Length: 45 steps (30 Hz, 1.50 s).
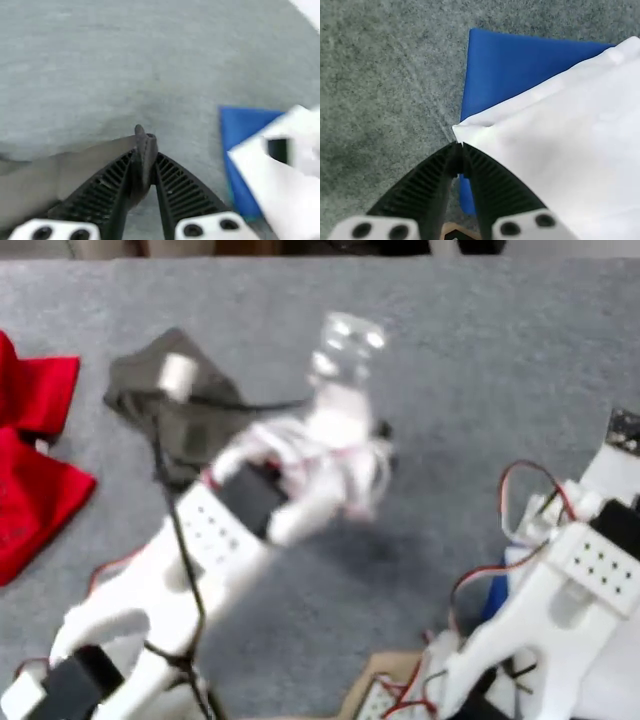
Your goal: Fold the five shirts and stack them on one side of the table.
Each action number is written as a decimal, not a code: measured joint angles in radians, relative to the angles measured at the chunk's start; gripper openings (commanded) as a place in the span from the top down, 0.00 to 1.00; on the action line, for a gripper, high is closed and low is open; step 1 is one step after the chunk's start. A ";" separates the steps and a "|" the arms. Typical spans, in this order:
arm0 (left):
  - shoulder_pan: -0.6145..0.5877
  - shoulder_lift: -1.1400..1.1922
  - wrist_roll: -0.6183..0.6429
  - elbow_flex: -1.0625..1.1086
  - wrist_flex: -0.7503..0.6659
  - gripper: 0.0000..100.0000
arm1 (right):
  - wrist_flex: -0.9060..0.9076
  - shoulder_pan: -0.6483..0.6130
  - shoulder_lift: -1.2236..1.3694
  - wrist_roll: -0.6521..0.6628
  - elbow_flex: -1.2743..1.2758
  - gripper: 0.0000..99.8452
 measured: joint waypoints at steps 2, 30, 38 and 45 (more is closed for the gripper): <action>0.086 0.000 -0.018 0.000 -0.002 0.98 | 0.000 0.021 0.000 0.000 0.000 0.99; -0.494 0.247 -0.018 0.173 0.046 0.78 | -0.018 -0.015 0.000 0.224 -0.063 0.99; -0.905 0.256 -0.048 0.250 0.035 0.78 | 0.003 -0.204 0.212 0.253 -0.212 0.99; -1.062 0.256 -0.049 0.494 -0.305 0.78 | 0.233 -0.423 0.546 0.192 -0.448 0.90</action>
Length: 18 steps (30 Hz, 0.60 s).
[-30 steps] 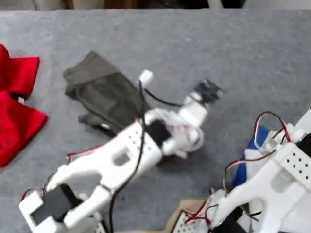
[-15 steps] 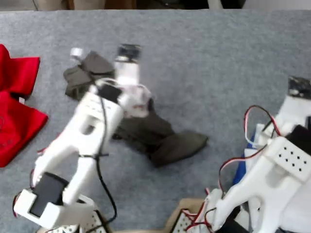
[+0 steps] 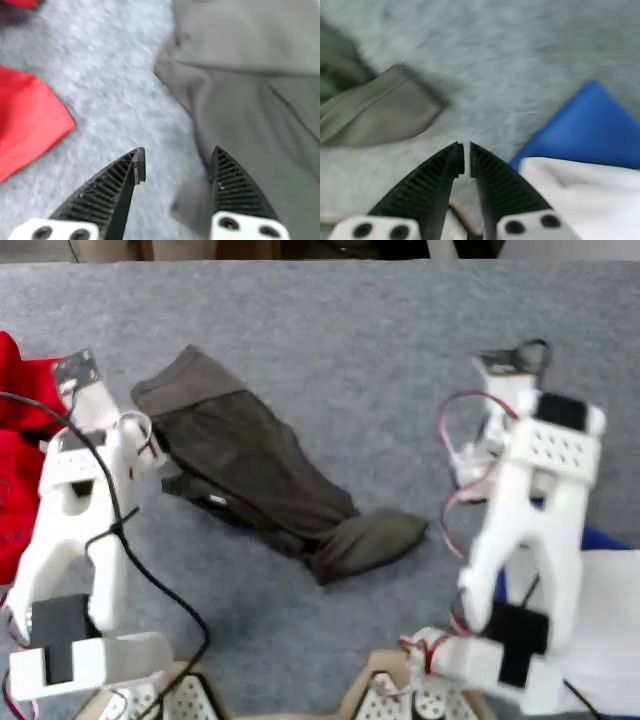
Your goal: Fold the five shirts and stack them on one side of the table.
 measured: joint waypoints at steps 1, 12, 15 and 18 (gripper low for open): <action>-0.002 0.000 0.020 0.038 -0.055 0.78 | 0.031 -0.037 0.049 0.000 -0.031 0.91; -0.026 0.000 0.066 0.097 -0.219 0.78 | 0.092 -0.301 0.315 -0.038 -0.144 0.90; -0.026 0.000 0.066 0.097 -0.221 0.78 | 0.084 -0.324 0.376 -0.064 -0.166 0.90; -0.026 0.000 0.066 0.097 -0.222 0.78 | 0.083 -0.324 0.433 -0.084 -0.184 0.90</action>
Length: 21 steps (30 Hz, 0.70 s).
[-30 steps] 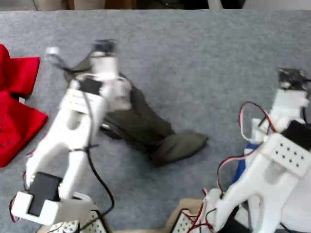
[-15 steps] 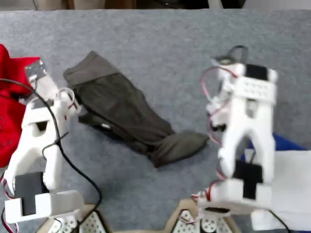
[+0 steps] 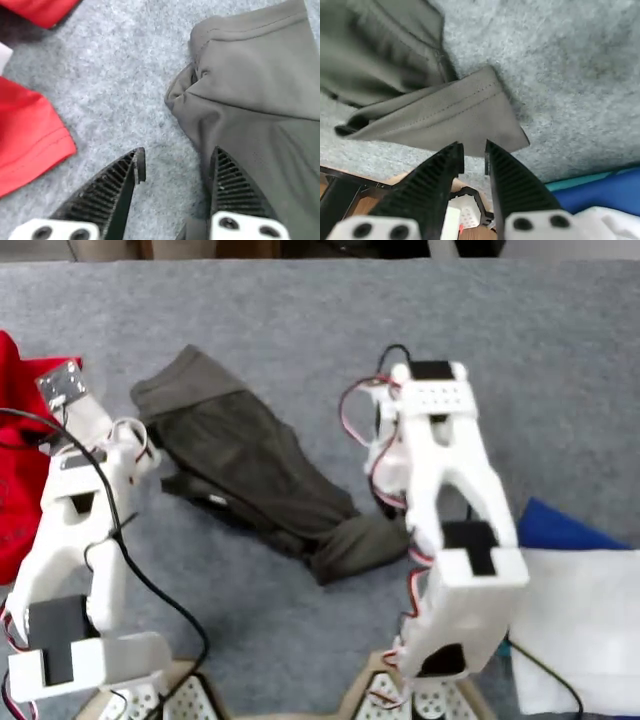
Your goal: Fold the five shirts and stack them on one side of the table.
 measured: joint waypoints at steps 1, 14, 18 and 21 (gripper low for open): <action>0.000 0.000 0.000 0.000 0.000 0.78 | 0.000 -0.002 0.008 0.000 -0.006 0.90; 0.000 0.000 -0.003 0.000 0.000 0.78 | -0.034 -0.069 0.025 -0.046 -0.020 0.90; 0.000 0.000 -0.003 0.000 0.000 0.78 | -0.052 -0.115 0.026 -0.077 -0.020 0.90; 0.000 0.000 -0.003 0.000 0.000 0.78 | -0.061 -0.118 0.043 -0.097 -0.020 0.83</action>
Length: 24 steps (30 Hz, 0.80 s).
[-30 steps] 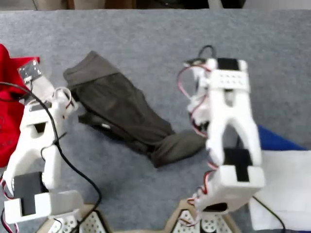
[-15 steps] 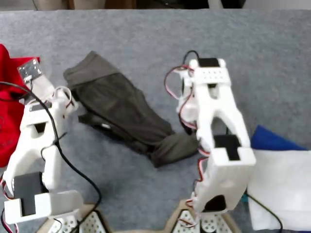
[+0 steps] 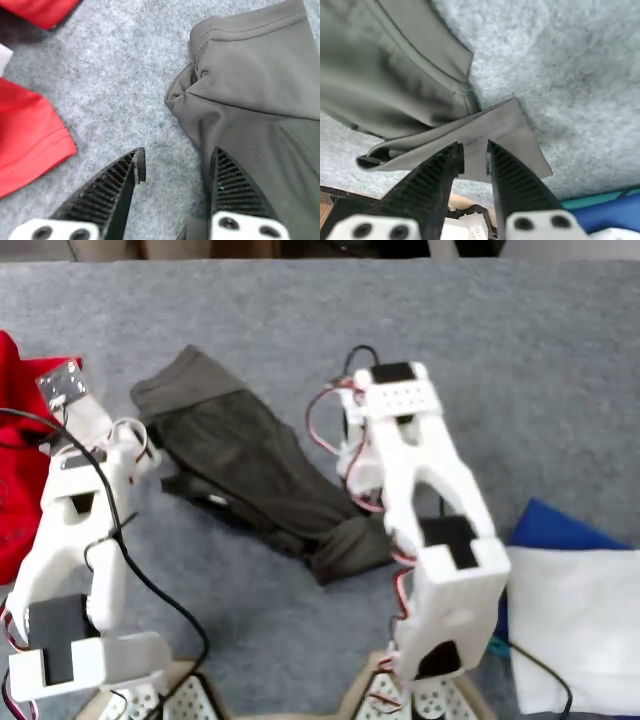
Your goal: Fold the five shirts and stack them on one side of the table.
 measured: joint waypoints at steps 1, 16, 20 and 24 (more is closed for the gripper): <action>0.000 0.000 0.000 0.000 0.000 0.78 | -0.003 0.002 0.009 0.000 0.000 0.79; 0.000 0.000 -0.006 0.000 0.000 0.78 | 0.012 0.002 0.031 0.000 0.000 0.81; 0.000 0.000 -0.006 0.000 0.000 0.78 | -0.006 0.002 0.084 0.000 0.000 0.83; 0.000 0.000 -0.006 0.000 0.000 0.78 | -0.009 0.003 0.161 0.000 0.000 0.83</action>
